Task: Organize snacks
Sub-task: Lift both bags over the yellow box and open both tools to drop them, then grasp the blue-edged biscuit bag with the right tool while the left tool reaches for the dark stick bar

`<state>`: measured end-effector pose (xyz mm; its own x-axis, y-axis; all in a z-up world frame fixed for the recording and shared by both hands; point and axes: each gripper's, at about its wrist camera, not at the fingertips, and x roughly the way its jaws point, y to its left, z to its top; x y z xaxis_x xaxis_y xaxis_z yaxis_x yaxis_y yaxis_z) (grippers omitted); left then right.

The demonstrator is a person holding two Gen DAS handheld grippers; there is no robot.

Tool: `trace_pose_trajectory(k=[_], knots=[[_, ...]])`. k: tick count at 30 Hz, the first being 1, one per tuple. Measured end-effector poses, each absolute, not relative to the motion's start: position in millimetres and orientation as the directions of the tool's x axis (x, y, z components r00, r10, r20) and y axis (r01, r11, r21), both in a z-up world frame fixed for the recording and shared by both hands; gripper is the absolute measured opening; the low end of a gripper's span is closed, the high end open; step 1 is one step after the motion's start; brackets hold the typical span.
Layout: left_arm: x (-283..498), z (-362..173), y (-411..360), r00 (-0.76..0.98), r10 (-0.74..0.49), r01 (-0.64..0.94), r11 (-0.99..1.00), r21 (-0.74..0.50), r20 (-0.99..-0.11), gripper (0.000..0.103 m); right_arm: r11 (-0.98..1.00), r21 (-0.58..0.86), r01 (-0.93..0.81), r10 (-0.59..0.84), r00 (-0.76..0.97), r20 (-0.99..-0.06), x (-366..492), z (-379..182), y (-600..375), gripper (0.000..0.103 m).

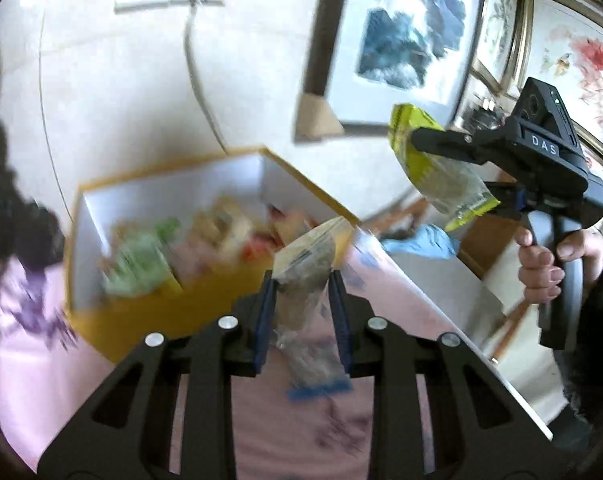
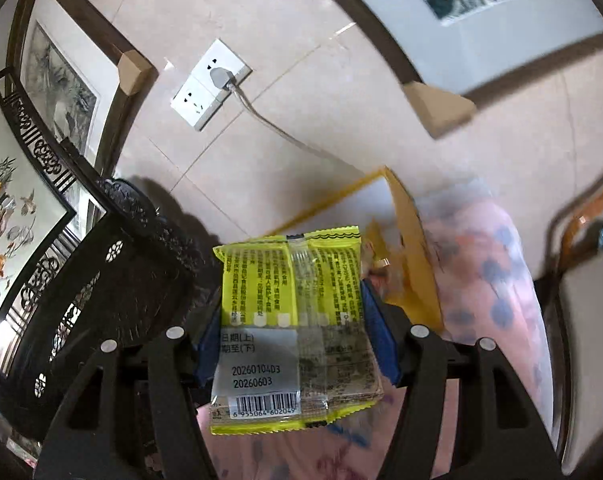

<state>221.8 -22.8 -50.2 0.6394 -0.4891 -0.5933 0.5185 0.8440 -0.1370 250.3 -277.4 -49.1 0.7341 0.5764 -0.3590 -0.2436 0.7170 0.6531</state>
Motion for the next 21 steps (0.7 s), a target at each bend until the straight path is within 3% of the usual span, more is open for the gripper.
trace_pose_trajectory(k=[6,7,8,9,10,11,13,21], knots=[[271.4,-22.8,-23.3,0.691,-0.462,0.511,0.856,-0.077,-0.555,0.025,0.744,0.597,-0.3,0.584,0.727,-0.361,301.5,-28.0,-261.1,0.063],[279.4,-20.9,-24.0,0.689,-0.476,0.521,0.849,-0.082,-0.546,0.025,0.757,0.584,-0.293,0.574,0.725,-0.381,312.3,-27.9,-257.6,0.072],[289.7,-18.9,-23.7,0.701,-0.462,0.514,0.855,-0.065,-0.543,0.046,0.763,0.577,-0.29,0.572,0.719,-0.396,319.7,-29.2,-255.5,0.081],[299.3,-19.8,-23.1,0.724,-0.416,0.484,0.875,-0.025,-0.549,0.075,0.784,0.555,-0.278,0.555,0.715,-0.425,331.0,-32.6,-251.7,0.102],[311.0,-22.7,-22.7,0.759,-0.318,0.413,0.91,0.043,-0.568,0.099,0.812,0.524,-0.258,0.522,0.723,-0.452,338.2,-35.0,-249.0,0.102],[324.6,-26.9,-20.9,0.789,-0.189,0.315,0.941,0.121,-0.585,0.101,0.864,0.457,-0.212,0.451,0.732,-0.511,347.9,-40.1,-244.7,0.102],[338.4,-34.5,-12.8,0.769,-0.111,0.258,0.955,0.148,-0.629,0.101,0.896,0.404,-0.185,0.403,0.721,-0.564,354.5,-47.1,-242.0,0.102],[296.9,-69.2,28.5,0.682,-0.194,0.208,0.976,-0.067,-0.706,0.101,0.883,0.443,-0.157,0.43,0.652,-0.625,289.0,-88.7,-264.9,0.102]])
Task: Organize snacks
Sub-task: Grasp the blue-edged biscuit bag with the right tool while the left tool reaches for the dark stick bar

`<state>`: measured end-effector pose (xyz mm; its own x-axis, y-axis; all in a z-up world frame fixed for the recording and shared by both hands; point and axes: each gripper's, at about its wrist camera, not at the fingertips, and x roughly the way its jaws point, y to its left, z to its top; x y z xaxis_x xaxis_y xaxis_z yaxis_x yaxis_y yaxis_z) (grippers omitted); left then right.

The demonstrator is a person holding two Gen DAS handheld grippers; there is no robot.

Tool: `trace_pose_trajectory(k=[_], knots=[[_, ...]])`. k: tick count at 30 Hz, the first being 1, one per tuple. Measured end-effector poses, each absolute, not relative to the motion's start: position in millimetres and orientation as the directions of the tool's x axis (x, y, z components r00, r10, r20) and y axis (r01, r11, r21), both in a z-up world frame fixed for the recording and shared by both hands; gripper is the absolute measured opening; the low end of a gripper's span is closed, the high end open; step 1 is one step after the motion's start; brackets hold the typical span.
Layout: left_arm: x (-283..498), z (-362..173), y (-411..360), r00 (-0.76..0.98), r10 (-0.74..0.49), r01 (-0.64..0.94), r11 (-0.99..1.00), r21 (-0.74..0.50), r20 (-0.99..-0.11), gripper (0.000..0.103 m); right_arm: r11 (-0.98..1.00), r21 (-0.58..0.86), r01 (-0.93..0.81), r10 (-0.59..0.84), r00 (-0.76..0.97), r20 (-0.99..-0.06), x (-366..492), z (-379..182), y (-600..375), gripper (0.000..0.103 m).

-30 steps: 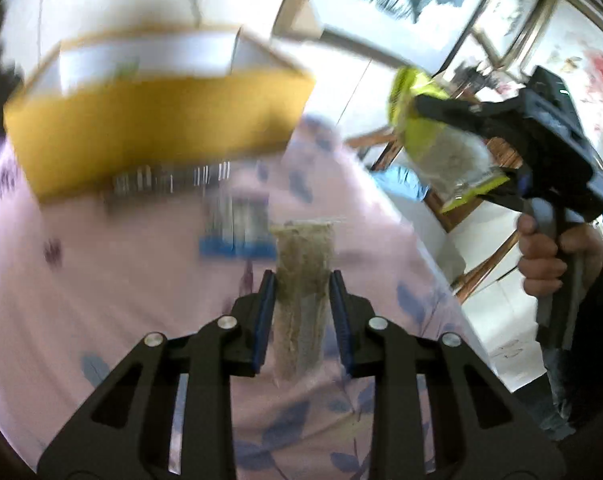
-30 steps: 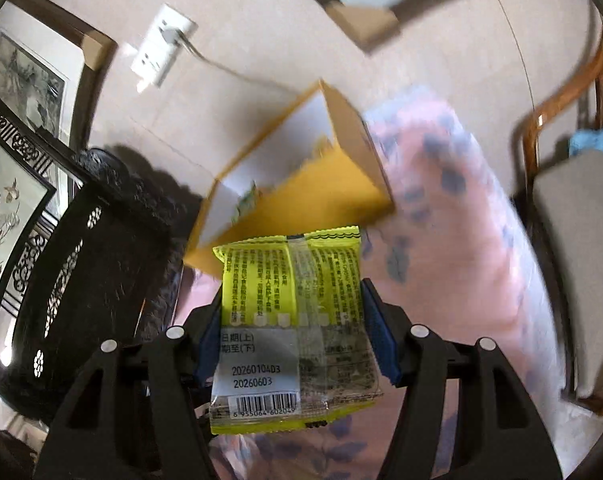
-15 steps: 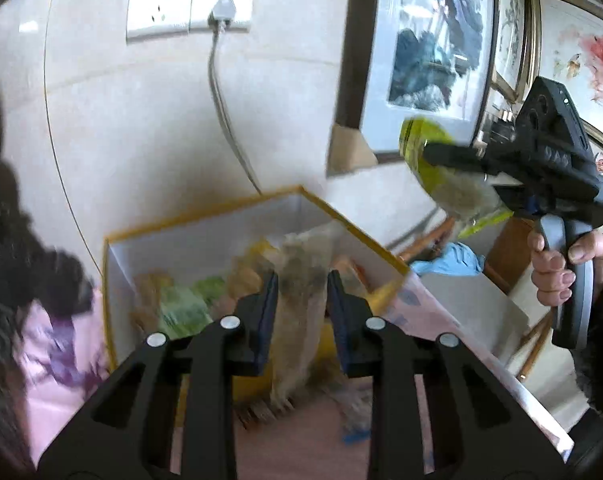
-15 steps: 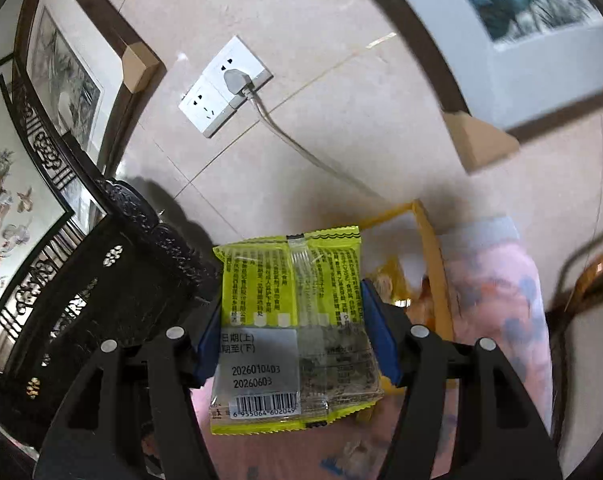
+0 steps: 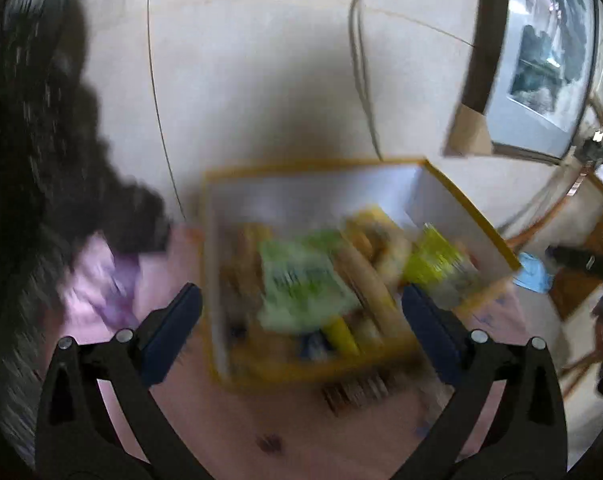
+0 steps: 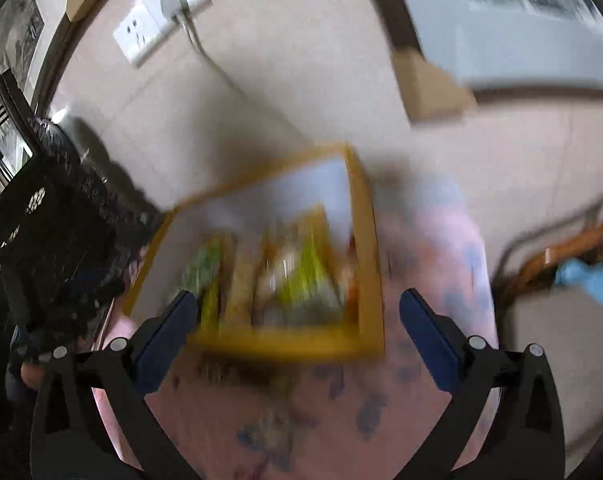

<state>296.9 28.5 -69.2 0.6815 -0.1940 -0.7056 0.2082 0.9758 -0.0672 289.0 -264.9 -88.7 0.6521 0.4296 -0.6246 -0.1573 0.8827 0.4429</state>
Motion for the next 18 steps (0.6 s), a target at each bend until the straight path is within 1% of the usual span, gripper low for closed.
trace_pose_trajectory(k=[1,3,5,6,7,8,9,10,12,13,15,16,17,18], knots=[[285.2,-77.5,26.2,0.664,-0.199,0.223,0.973,-0.063,-0.72,0.101,0.889,0.431,-0.155,0.427,0.621,-0.657,272.5,-103.4,-265.1,0.102],[263.7,-92.5,17.9,0.645,-0.185,0.264,0.964,-0.011,-0.741,0.101,0.917,0.359,-0.176,0.39,0.587,-0.709,253.1,-122.5,-258.4,0.102],[240.8,-113.0,2.1,0.61,-0.203,0.376,0.925,0.055,-0.766,0.101,0.934,0.264,-0.24,0.355,0.56,-0.748,235.6,-143.5,-243.3,0.102],[230.6,-124.5,-6.1,0.576,-0.233,0.455,0.888,0.071,-0.783,0.101,0.914,0.285,-0.289,0.399,0.521,-0.754,231.5,-154.6,-237.3,0.102],[222.2,-132.3,-10.2,0.553,-0.247,0.503,0.861,0.082,-0.796,0.101,0.877,0.353,-0.327,0.474,0.468,-0.746,230.8,-165.3,-233.4,0.102],[215.5,-143.2,-19.1,0.534,-0.247,0.558,0.822,0.116,-0.809,0.101,0.846,0.44,-0.301,0.531,0.419,-0.736,234.0,-178.8,-231.3,0.102],[212.2,-149.1,-24.6,0.533,-0.247,0.586,0.798,0.142,-0.809,0.101,0.862,0.45,-0.234,0.507,0.406,-0.76,238.3,-188.6,-228.3,0.102],[210.2,-154.5,-29.2,0.539,-0.248,0.605,0.779,0.165,-0.805,0.101,0.884,0.426,-0.191,0.467,0.41,-0.784,241.1,-195.3,-223.6,0.102],[214.8,-165.9,-37.1,0.539,-0.233,0.625,0.755,0.199,-0.809,0.101,0.922,0.336,-0.19,0.386,0.482,-0.786,240.7,-200.3,-206.4,0.102],[217.7,-168.9,-39.7,0.536,-0.234,0.632,0.748,0.202,-0.811,0.101,0.94,0.27,-0.21,0.342,0.531,-0.775,238.6,-200.2,-191.8,0.102],[220.9,-173.3,-47.7,0.524,-0.241,0.673,0.706,0.223,-0.817,0.101,0.945,0.206,-0.254,0.32,0.582,-0.748,235.3,-201.7,-170.2,0.102],[219.4,-173.8,-51.3,0.53,-0.246,0.698,0.67,0.253,-0.812,0.101,0.944,0.184,-0.272,0.316,0.596,-0.739,235.1,-205.3,-161.6,0.102],[215.8,-179.0,-56.3,0.567,-0.235,0.727,0.593,0.346,-0.789,0.101,0.952,0.162,-0.261,0.293,0.62,-0.728,235.6,-212.8,-156.3,0.102],[212.7,-182.7,-58.9,0.579,-0.254,0.755,0.526,0.392,-0.775,0.101,0.955,0.165,-0.248,0.287,0.613,-0.736,238.8,-218.5,-156.4,0.102]])
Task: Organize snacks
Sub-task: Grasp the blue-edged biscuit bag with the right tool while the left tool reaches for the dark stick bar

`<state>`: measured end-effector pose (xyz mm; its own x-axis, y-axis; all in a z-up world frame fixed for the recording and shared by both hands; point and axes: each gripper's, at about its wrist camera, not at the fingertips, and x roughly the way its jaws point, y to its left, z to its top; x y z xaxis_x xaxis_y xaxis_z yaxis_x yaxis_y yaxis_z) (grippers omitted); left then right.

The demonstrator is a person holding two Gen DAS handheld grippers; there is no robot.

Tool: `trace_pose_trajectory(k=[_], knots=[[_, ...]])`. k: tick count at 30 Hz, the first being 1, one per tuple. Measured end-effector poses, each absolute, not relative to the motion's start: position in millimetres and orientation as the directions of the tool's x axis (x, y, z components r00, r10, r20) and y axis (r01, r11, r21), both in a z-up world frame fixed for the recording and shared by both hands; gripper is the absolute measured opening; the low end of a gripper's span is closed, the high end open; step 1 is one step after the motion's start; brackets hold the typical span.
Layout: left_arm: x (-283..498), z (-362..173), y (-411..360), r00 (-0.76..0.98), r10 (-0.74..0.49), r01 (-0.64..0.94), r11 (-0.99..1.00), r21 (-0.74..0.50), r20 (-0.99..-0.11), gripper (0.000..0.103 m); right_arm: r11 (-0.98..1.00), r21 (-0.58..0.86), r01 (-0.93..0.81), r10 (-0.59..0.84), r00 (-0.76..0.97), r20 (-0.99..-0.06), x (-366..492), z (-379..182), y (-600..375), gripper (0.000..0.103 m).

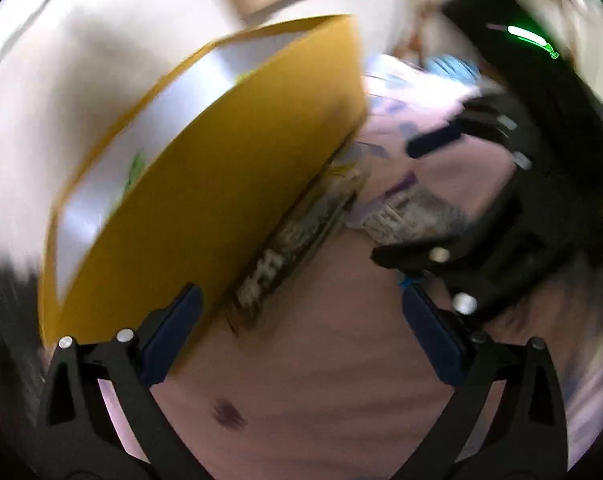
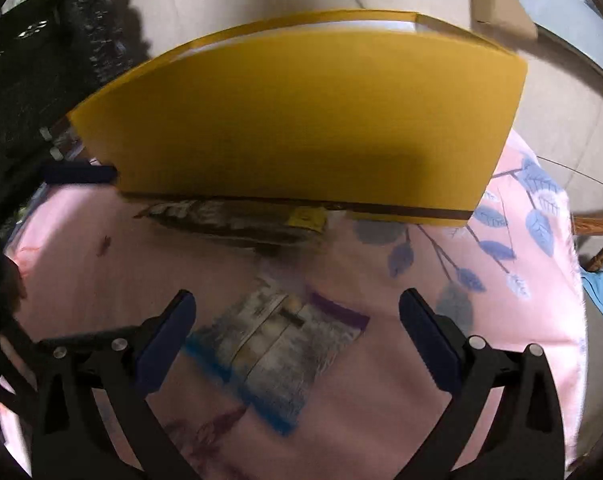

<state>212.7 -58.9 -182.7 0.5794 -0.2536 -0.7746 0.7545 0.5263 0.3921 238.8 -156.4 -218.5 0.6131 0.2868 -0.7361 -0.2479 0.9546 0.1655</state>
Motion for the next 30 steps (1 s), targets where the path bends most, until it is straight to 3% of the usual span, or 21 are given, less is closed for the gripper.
trace_pose_trajectory(k=[4,5,7,11,19,20,23,25,28,30], knots=[[202.3,-207.1,-77.1,0.544,-0.279,0.836,0.267,0.48,-0.792,0.101,0.955,0.157,-0.251,0.28,0.592,-0.755,236.0,-220.4,-156.3,0.101],[200.6,-207.6,-79.8,0.54,-0.301,0.84,0.254,0.48,-0.786,0.101,0.957,0.081,-0.279,0.238,0.591,-0.77,231.4,-219.7,-151.4,0.101],[206.9,-205.2,-81.7,0.509,-0.342,0.859,0.259,0.441,-0.79,0.101,0.941,-0.039,-0.336,0.18,0.594,-0.784,219.4,-219.7,-144.4,0.101],[236.6,-207.9,-77.3,0.398,-0.382,0.877,0.425,0.224,-0.834,0.101,0.949,0.021,-0.314,0.184,0.5,-0.846,202.1,-218.3,-169.6,0.102],[204.6,-199.3,-87.6,0.33,-0.362,0.911,0.366,0.192,-0.872,0.101,0.942,-0.018,-0.334,0.126,0.405,-0.905,165.8,-209.0,-207.0,0.102],[191.7,-195.6,-84.4,0.29,-0.381,0.93,0.327,0.166,-0.878,0.101,0.941,-0.018,-0.337,0.134,0.422,-0.897,167.1,-203.3,-211.3,0.102],[156.9,-202.9,-81.1,-0.02,-0.377,0.971,0.212,-0.107,-0.926,0.101,0.911,-0.018,-0.413,0.202,0.483,-0.852,176.7,-178.0,-212.3,0.102],[128.9,-203.3,-77.0,0.112,-0.377,0.982,0.184,0.044,-0.92,0.101,0.854,-0.028,-0.52,0.28,0.505,-0.816,181.7,-161.1,-204.9,0.102],[128.5,-199.0,-67.5,0.117,-0.332,0.96,0.278,0.022,-0.936,0.101,0.693,-0.134,-0.708,0.385,0.521,-0.761,186.2,-148.6,-186.3,0.102],[136.5,-191.9,-54.5,0.185,-0.315,0.917,0.397,0.048,-0.931,0.101,0.583,-0.196,-0.788,0.403,0.49,-0.773,193.7,-152.5,-167.6,0.102]])
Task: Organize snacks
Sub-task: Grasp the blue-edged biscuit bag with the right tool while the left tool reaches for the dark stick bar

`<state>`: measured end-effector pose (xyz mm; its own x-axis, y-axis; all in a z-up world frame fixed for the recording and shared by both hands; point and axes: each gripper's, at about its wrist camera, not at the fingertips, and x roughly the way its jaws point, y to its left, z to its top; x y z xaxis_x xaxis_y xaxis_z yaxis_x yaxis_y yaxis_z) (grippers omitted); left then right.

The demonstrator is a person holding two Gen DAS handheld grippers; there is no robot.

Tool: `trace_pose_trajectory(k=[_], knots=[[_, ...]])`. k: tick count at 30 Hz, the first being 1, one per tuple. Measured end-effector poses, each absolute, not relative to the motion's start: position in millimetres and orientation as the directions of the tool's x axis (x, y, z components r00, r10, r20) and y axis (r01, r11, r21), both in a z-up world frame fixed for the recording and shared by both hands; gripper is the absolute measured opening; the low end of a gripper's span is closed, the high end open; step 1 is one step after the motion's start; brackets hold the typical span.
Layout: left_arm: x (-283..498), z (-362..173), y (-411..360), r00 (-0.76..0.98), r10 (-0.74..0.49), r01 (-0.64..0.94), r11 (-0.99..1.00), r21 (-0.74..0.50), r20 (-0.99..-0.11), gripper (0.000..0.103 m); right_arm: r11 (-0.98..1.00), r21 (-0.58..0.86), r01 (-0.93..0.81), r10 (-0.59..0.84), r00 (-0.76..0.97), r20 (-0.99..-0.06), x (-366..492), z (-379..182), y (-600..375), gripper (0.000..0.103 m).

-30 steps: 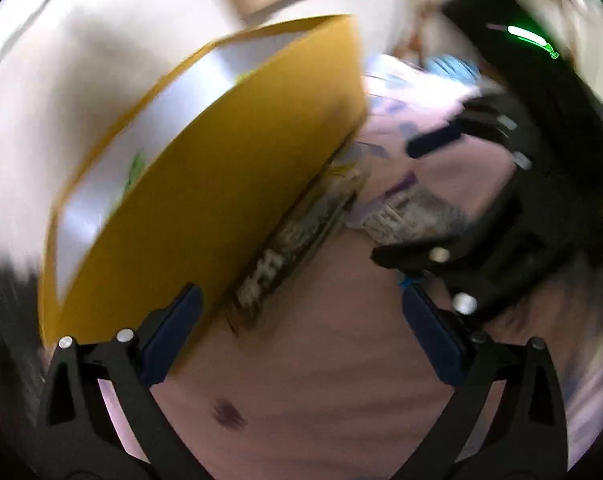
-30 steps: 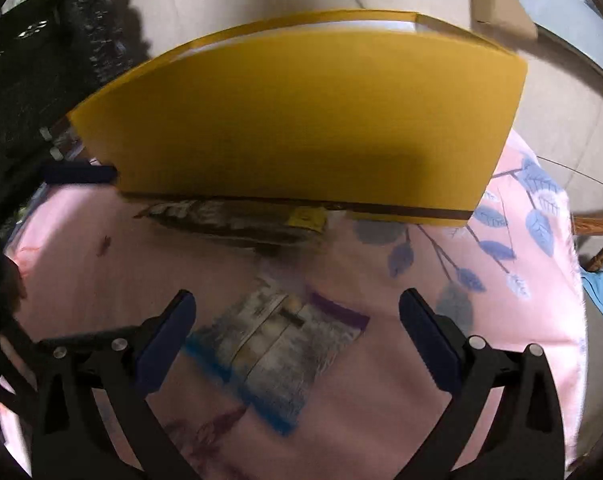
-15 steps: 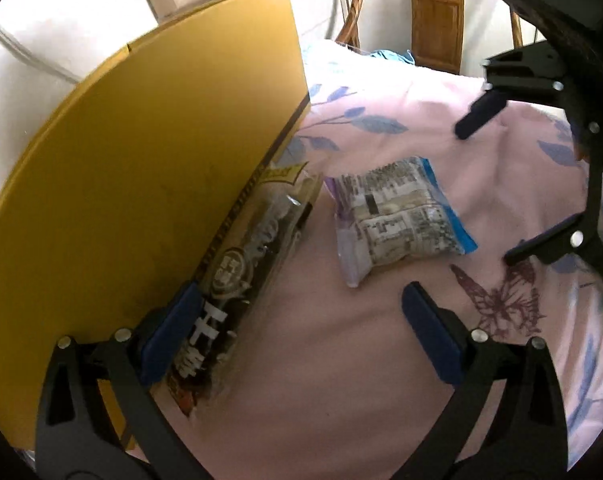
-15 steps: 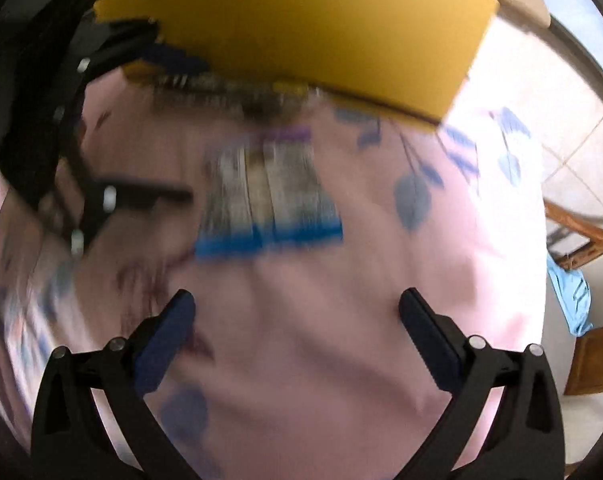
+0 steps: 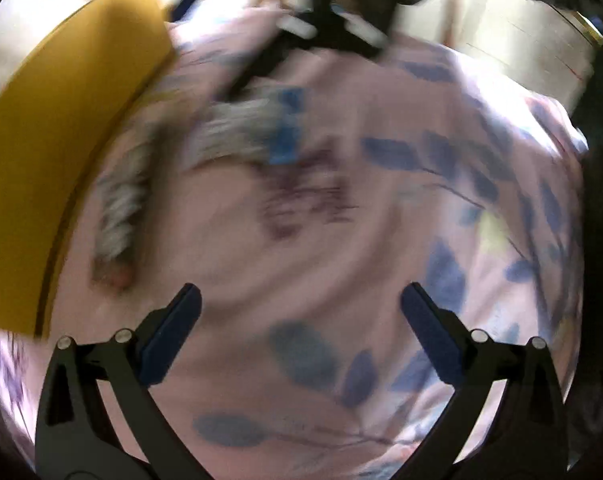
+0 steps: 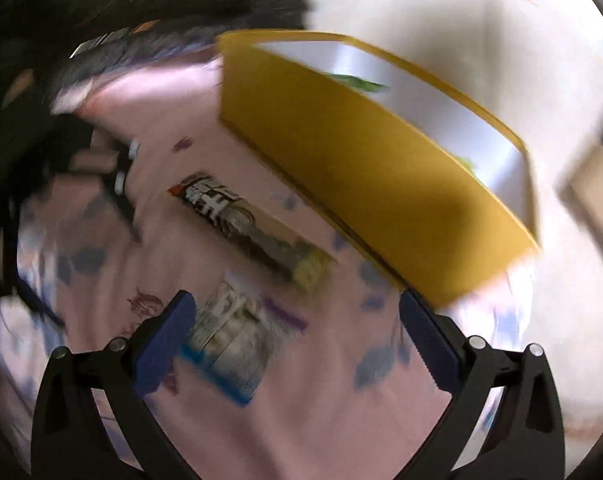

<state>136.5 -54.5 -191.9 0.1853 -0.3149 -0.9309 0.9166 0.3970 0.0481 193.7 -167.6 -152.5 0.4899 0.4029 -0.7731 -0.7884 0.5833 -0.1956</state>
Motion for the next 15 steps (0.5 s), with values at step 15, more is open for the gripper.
trace_pose_trajectory(k=[15], knots=[[117.5,-171.9,-48.3,0.397,-0.335,0.83,0.529,0.178,-0.854,0.101,0.768,-0.069,-0.637,0.255,0.402,-0.879,210.6,-200.7,-157.5,0.102]])
